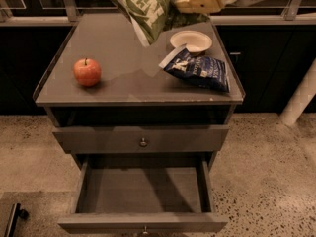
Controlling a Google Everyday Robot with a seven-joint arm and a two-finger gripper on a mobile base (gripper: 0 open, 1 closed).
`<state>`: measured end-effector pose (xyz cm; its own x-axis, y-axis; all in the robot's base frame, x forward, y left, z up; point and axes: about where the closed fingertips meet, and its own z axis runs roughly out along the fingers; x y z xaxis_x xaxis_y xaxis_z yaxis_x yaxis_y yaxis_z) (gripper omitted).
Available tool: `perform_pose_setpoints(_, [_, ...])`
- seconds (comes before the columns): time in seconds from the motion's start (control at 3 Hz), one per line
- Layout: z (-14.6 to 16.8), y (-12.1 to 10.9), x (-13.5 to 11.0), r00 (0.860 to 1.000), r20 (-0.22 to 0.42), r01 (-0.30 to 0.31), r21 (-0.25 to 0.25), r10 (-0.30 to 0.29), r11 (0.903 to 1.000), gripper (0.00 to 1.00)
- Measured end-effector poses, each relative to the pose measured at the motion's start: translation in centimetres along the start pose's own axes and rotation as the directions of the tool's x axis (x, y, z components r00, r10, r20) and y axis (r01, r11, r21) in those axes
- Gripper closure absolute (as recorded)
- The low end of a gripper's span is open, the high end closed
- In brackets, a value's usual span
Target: Place green jalapeno chip bag into middle drawer
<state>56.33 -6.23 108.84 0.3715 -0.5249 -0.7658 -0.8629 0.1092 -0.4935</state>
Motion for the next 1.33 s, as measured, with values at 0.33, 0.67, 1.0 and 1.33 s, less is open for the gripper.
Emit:
perform_pose_setpoints(0.33, [0.5, 2.2, -1.8, 0.998, 0.064, -0.009, 0.021, 0.008, 0.9997, 1.0])
perform_pose_setpoints(0.67, [0.0, 5.1, -1.1, 0.99, 0.112, -0.096, 0.1, 0.084, 0.9903, 1.0])
perform_pose_setpoints(1.0, [0.7, 8.9, 2.1, 0.975, 0.112, -0.204, 0.136, 0.19, 0.9694, 1.0])
perform_pose_setpoints(1.33, [2.7, 12.6, 6.6, 0.946, 0.089, -0.321, 0.136, 0.311, 0.9371, 1.0])
